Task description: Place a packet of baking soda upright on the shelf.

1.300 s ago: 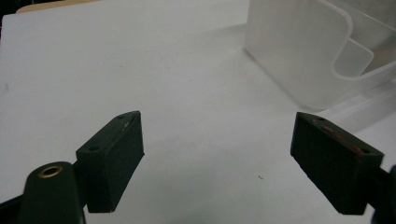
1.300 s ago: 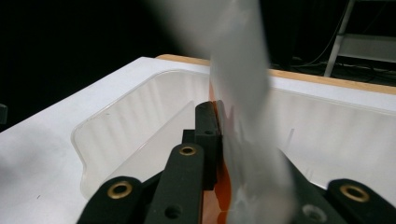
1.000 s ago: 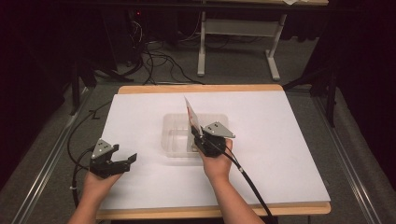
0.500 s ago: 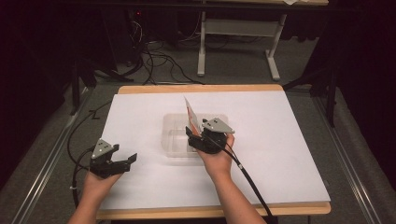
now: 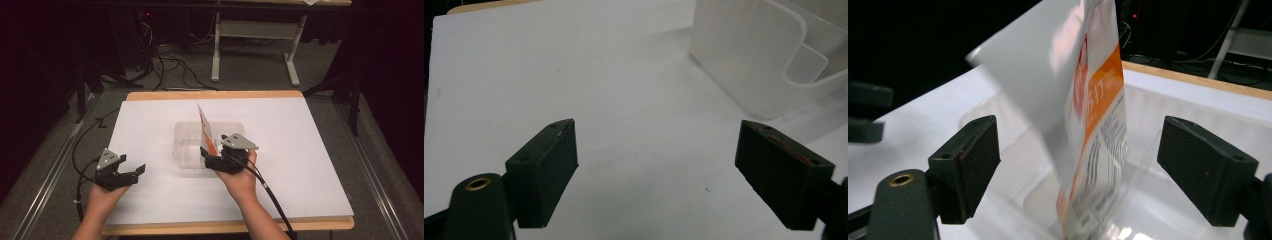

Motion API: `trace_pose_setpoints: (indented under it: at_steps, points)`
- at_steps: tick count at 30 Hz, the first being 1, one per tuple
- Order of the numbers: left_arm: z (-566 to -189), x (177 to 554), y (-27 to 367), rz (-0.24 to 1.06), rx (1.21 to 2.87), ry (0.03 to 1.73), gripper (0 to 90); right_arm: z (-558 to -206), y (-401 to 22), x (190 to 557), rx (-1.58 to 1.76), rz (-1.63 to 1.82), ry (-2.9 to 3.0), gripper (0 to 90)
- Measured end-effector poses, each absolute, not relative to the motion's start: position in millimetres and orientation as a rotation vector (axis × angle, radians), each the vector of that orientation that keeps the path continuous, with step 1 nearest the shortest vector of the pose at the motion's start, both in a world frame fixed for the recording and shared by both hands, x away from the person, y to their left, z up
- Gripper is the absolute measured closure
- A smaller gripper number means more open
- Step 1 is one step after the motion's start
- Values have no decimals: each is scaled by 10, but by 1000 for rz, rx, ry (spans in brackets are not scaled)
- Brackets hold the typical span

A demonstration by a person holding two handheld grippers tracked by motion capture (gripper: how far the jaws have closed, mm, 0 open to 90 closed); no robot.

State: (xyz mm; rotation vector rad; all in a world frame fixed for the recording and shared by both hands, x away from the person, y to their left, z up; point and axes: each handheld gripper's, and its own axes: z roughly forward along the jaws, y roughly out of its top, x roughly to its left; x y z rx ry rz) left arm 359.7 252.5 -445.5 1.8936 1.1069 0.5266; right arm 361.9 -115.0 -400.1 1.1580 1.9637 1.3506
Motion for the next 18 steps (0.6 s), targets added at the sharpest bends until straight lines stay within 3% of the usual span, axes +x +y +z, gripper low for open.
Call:
trace_pose_setpoints:
  at_steps: [9, 18]
  points:
    - [-4463, 3590, 2508, 529, 1910, 1104, 175, -3849, -1553, 3228, 1126, 1364, 1969, 209]
    - [-4479, 3567, 2509, 532, 1909, 1125, 175, -3742, -2335, 3012, 1164, 1242, 1896, 285]
